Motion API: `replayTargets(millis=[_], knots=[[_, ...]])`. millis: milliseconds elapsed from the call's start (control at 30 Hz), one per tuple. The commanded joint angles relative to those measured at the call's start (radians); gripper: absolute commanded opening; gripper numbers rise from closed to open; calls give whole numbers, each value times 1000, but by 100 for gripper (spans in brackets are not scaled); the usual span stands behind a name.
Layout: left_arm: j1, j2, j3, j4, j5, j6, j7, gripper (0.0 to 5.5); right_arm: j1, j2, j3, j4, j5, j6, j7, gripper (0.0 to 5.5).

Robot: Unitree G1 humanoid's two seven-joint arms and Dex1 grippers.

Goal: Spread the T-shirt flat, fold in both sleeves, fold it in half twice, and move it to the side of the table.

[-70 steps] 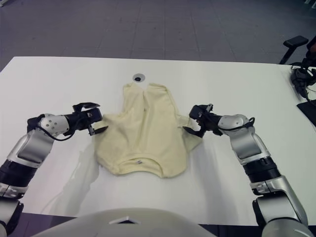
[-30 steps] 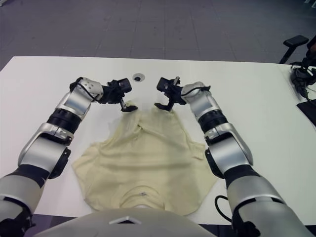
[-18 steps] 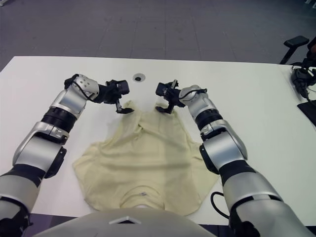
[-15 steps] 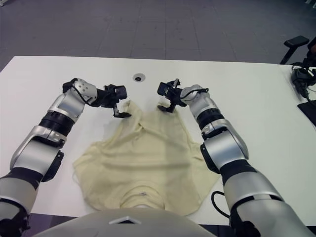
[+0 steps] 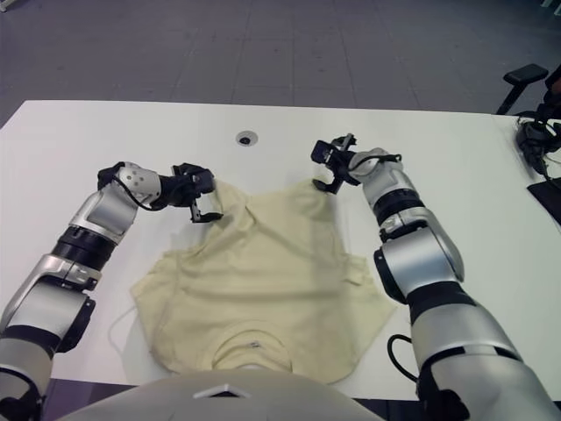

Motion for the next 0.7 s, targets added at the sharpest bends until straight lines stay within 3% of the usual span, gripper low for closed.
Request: replayTargets(millis=[33,400,567,700], knots=[[41,24,-25,52,51,42,9,538,16,-27,-4,29,-30,39,-18,540],[46,55,18,-14,13,76,-2,538,25,-84,4,47,-76,107,-60,540],[33,71,81,6,9,93,68,538,24,-116,-4,47,-86,114,-62,540],[25,32,127,-15,-44,117,80,538,10,-90,-84,1,-4,68,-50,540]])
